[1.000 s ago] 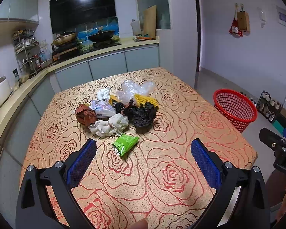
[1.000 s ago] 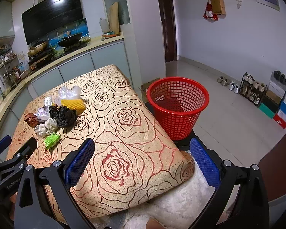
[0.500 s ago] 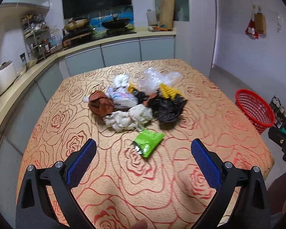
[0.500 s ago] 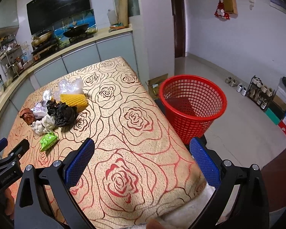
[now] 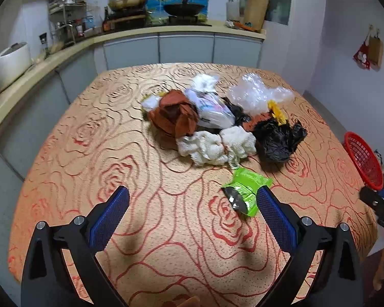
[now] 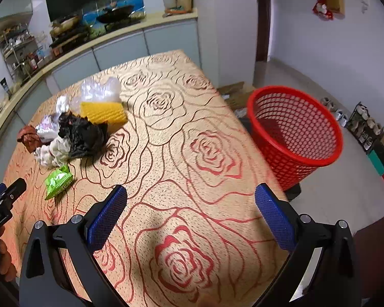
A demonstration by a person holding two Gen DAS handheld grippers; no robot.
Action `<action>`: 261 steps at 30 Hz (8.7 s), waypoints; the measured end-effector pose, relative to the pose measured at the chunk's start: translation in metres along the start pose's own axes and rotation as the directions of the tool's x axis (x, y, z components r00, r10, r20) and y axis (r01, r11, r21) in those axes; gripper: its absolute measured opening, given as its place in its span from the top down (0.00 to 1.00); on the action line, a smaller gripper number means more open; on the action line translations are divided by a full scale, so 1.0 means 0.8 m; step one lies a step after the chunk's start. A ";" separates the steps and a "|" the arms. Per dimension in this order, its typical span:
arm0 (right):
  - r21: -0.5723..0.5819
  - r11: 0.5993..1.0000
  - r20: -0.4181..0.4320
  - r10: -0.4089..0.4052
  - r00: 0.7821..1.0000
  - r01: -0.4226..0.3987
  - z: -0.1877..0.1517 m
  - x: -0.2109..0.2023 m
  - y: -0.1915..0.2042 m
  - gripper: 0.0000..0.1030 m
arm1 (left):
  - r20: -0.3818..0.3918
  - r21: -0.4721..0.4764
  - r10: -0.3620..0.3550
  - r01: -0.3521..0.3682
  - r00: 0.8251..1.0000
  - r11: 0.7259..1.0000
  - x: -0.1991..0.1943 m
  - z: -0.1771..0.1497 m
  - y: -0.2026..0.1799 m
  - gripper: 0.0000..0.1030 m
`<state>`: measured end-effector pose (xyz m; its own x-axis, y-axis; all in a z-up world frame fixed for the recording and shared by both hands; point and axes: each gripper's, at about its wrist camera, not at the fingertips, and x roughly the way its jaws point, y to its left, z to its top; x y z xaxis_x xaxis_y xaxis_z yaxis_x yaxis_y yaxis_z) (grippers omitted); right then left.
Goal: Collect trash
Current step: 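Move the left tool to the green snack packet and close on it, then lift the green packet with the left tool while the right tool grasps the black plastic bag, then carry the green packet and black bag over the red wastebasket with both tools, then open both tools to drop the packet and bag into the wastebasket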
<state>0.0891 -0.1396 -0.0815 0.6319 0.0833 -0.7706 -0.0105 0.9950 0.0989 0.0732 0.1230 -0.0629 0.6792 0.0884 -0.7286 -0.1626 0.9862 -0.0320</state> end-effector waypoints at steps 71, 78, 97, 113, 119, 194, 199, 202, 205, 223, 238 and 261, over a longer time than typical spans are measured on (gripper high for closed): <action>-0.201 0.972 -0.024 0.116 0.993 -0.119 0.044 0.037 0.088 0.05 | -0.038 0.031 -0.134 0.135 0.990 0.990 0.044 -0.005 0.006 0.54; -0.213 0.963 -0.019 0.165 0.986 -0.165 0.058 0.046 0.107 0.05 | -0.036 0.027 -0.133 0.134 0.990 0.991 0.048 -0.004 0.009 0.76; -0.234 0.949 -0.060 0.202 0.978 -0.211 0.076 0.112 0.157 0.11 | -0.008 0.014 -0.092 0.092 0.996 0.996 0.033 -0.004 0.031 0.79; -0.220 0.931 -0.067 0.282 0.957 -0.290 0.058 0.082 0.135 0.54 | 0.017 0.036 -0.074 0.073 0.997 0.997 0.021 -0.005 0.022 0.79; -0.219 0.928 -0.035 0.301 0.953 -0.301 0.050 0.052 0.123 0.54 | 0.036 0.042 -0.068 0.067 0.997 0.997 0.010 -0.003 0.018 0.79; 0.218 0.975 0.234 -0.104 0.967 0.052 0.067 -0.075 -0.222 0.54 | 0.001 0.418 -0.512 0.464 0.859 0.781 0.014 0.095 -0.359 0.78; 0.242 0.967 0.200 -0.135 0.971 0.085 0.068 -0.058 -0.240 0.54 | -0.035 0.434 -0.528 0.489 0.849 0.757 0.027 0.099 -0.394 0.78; 0.241 0.965 0.176 -0.147 0.973 0.103 0.070 -0.046 -0.246 0.54 | -0.069 0.440 -0.535 0.507 0.842 0.741 0.040 0.099 -0.417 0.78; 0.242 0.963 0.147 -0.156 0.977 0.118 0.071 -0.031 -0.255 0.54 | -0.111 0.437 -0.540 0.529 0.834 0.727 0.056 0.095 -0.429 0.78; 0.199 0.969 0.004 -0.147 0.989 0.143 0.080 0.061 -0.276 0.54 | -0.256 0.461 -0.502 0.561 0.826 0.687 0.135 0.084 -0.486 0.61; 0.217 0.968 0.028 -0.136 0.990 0.127 0.079 0.052 -0.268 0.37 | -0.192 0.446 -0.493 0.523 0.848 0.726 0.121 0.098 -0.449 0.37; 0.181 0.981 0.176 -0.100 0.979 0.068 0.059 -0.037 -0.204 0.34 | 0.008 0.441 -0.446 0.397 0.895 0.805 0.028 0.088 -0.352 0.25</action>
<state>0.1088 -0.3069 -0.0447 0.7564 -0.0280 -0.6535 0.1730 0.9721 0.1586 0.1850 -0.1430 -0.0221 0.6859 -0.3593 -0.6328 0.4541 0.8908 -0.0135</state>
